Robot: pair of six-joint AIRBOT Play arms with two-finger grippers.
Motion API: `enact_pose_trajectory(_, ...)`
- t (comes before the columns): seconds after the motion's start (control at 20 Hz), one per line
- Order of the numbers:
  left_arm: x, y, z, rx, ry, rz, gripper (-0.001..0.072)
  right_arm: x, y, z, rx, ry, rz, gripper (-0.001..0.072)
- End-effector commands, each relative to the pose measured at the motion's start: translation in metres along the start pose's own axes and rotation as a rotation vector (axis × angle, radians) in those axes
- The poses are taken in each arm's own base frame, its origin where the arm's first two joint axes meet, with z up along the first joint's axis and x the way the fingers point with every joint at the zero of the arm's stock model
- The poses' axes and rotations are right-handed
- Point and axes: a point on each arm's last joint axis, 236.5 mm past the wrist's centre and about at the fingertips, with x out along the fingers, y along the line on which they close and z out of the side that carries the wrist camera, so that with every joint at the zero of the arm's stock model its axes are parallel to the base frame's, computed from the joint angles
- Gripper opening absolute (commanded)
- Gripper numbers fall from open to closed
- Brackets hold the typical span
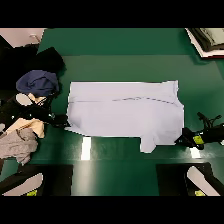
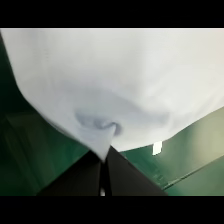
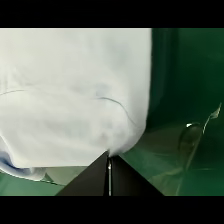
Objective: Fold the shirts.
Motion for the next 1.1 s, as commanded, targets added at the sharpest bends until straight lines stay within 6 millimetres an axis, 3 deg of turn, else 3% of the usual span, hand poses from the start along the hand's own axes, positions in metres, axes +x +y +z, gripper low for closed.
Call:
enact_pose_trajectory(0.0,-0.001,0.002,0.000,0.006,0.002,0.009,0.0022,0.001,0.001,-0.001,-0.025,0.001,0.007,0.0016)
enact_pose_trajectory(0.15,-0.017,0.003,-0.001,0.045,0.013,0.049,0.0021,-0.017,0.007,-0.004,-0.075,-0.043,-0.013,0.0015)
enact_pose_trajectory(0.25,-0.041,-0.007,-0.002,0.077,-0.030,0.074,0.0021,-0.050,0.010,-0.010,-0.120,-0.105,-0.079,0.0015)
enact_pose_trajectory(0.35,-0.065,-0.027,-0.018,0.096,-0.054,0.058,0.0022,-0.085,0.014,-0.013,-0.130,-0.203,-0.150,0.0014)
enact_pose_trajectory(0.45,-0.081,-0.048,-0.040,0.106,-0.047,0.023,0.0022,-0.116,0.026,-0.015,-0.168,-0.311,-0.174,0.0014)
enact_pose_trajectory(0.55,-0.094,-0.061,-0.047,0.141,-0.094,0.007,0.0022,-0.145,0.042,-0.013,-0.198,-0.429,-0.176,0.0014)
enact_pose_trajectory(0.75,-0.105,-0.063,-0.009,0.148,-0.267,0.025,0.0022,-0.170,0.079,0.006,-0.318,-0.483,-0.159,0.0014)
enact_pose_trajectory(0.9,-0.111,-0.055,0.032,0.130,-0.375,0.049,0.0023,-0.164,0.112,0.039,-0.433,-0.461,-0.161,0.0014)
enact_pose_trajectory(1.05,-0.102,-0.040,0.067,0.090,-0.402,0.062,0.0023,-0.142,0.130,0.074,-0.472,-0.396,-0.194,0.0014)
